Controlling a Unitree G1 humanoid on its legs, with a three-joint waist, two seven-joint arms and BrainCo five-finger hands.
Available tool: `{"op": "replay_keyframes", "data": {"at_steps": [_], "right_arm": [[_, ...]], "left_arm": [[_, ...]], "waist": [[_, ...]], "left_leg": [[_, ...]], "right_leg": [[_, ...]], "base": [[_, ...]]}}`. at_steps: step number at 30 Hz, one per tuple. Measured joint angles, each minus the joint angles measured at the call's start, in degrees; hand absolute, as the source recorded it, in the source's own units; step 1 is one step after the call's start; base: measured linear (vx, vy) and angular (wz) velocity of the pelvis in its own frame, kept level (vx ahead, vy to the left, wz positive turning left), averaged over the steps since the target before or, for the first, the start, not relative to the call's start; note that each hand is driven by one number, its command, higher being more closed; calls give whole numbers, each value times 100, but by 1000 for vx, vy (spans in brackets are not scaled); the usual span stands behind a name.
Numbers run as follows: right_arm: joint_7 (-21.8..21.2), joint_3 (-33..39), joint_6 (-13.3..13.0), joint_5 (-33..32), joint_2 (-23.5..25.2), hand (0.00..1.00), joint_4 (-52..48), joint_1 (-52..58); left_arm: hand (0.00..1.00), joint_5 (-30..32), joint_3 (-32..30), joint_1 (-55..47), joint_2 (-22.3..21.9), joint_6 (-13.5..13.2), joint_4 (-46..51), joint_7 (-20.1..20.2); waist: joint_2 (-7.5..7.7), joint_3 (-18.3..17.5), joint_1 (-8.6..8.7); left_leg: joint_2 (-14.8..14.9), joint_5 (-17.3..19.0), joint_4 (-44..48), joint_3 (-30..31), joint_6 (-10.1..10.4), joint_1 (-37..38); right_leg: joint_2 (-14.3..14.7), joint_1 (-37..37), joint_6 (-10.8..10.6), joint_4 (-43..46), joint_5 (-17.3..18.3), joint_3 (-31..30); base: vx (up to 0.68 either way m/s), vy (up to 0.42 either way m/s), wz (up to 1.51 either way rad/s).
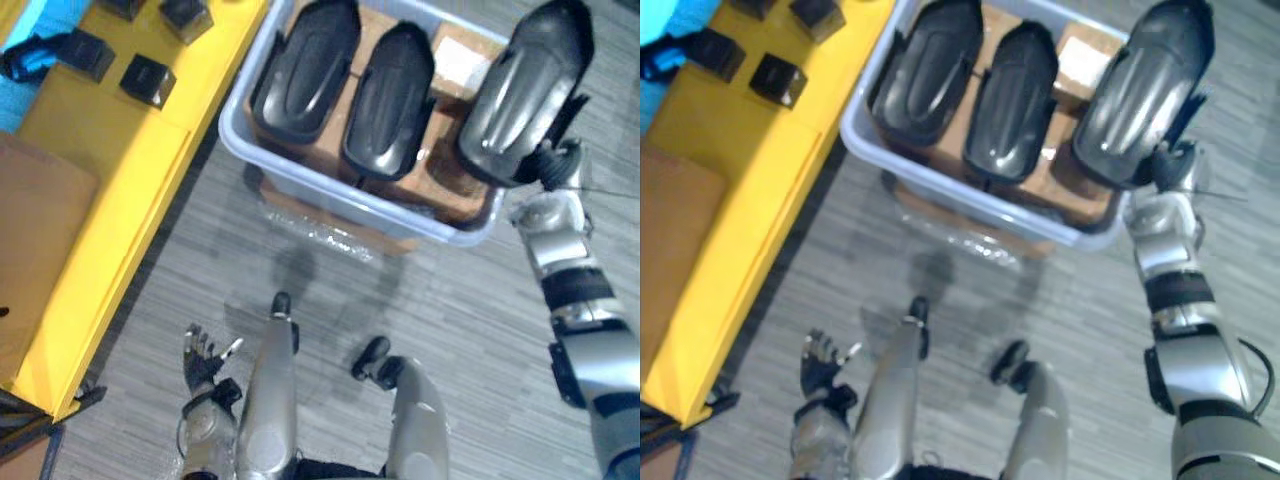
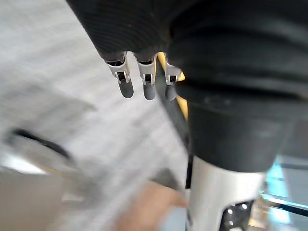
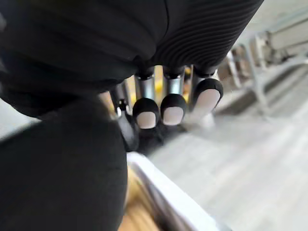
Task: Walk over and take plastic housings, then place them on the shelf
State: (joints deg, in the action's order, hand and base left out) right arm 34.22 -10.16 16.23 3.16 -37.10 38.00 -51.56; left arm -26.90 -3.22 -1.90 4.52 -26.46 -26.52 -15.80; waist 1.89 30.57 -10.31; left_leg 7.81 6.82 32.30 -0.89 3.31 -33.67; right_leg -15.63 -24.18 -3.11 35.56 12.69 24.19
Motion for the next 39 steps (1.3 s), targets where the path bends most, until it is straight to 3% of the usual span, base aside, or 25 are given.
{"op": "replay_keyframes", "data": {"at_steps": [7, 9, 10, 14, 17, 20, 24, 28, 32, 39], "right_arm": [[361, 663, -120, 479, -5, 100, -397, 442], [385, 830, -160, 695, -4, 100, -433, 688], [400, 891, -238, 800, -9, 100, -518, 851], [312, 823, -465, 1318, -14, 100, -1052, 975], [112, 684, -815, 1771, -31, 100, -1537, 975], [-128, 305, -1240, 2086, -29, 100, -1766, 971], [-339, -51, -1759, 2478, 15, 100, -1909, 935], [-459, -271, -1886, 2598, 250, 100, -1873, 776], [-484, -454, -2002, 2838, 415, 100, -1613, 765], [-538, -792, -2055, 3181, 669, 100, -1370, 766]], "left_arm": [[0, 866, -121, 159, 745, 697, 2150, -691], [0, 1153, -133, 248, 882, 911, 2388, -739], [0, 1284, -137, 305, 903, 1079, 2544, -702], [0, 1757, 18, 696, 1254, 1597, 2897, -334], [0, 1749, 225, 1366, 1655, 2002, 2894, 140], [0, 1010, 535, 2208, 1873, 2385, 2388, 762], [0, -51, 953, 3115, 1988, 2769, 1493, 1415], [0, -955, 1364, 3450, 1964, 3028, 1258, 1713], [0, -1574, 1570, 3565, 1706, 3048, 1119, 1749], [0, -2028, 1897, 3567, 1497, 3094, 1122, 1745]], "waist": [[8, -71, 123], [55, -511, 156], [65, -821, 171], [44, -1263, 313], [43, -1375, 348], [17, -1770, 451], [-3, -1858, 530], [-39, -1885, 631], [-164, -2020, 663], [-236, -2153, 649]], "left_leg": [[-148, -496, -1382, -105, 39, 1384], [-182, -602, -1761, -107, 42, 1478], [-201, -656, -1984, -123, 33, 1539], [-276, -735, -2361, -186, 11, 1965], [-271, -751, -2505, -286, 21, 2320], [-236, -818, -2724, -309, 63, 2428], [-168, -920, -2908, -468, 78, 2674], [-148, -941, -3002, -584, 106, 2774], [-179, -958, -3020, -586, 96, 2770], [-177, -1307, -3617, -539, 128, 2934]], "right_leg": [[186, 1310, -125, -1292, -467, 219], [303, 1431, -186, -1758, -626, 269], [368, 1513, -216, -2078, -758, 273], [481, 2079, -302, -2899, -1085, 274], [510, 2447, -300, -3227, -1208, 244], [585, 2490, -238, -3379, -1306, 224], [671, 2568, -139, -3427, -1401, 56], [682, 2569, -125, -3494, -1452, -79], [723, 2612, -126, -3629, -1542, -88], [817, 2587, -129, -3765, -1550, -73]], "base": [[101, -15, 8], [158, 6, 7], [196, 22, -4], [158, 26, -3], [99, 6, -11], [58, -23, -7], [4, -18, -21], [-49, 10, -16], [-66, 5, -3], [-95, -5, 4]]}}
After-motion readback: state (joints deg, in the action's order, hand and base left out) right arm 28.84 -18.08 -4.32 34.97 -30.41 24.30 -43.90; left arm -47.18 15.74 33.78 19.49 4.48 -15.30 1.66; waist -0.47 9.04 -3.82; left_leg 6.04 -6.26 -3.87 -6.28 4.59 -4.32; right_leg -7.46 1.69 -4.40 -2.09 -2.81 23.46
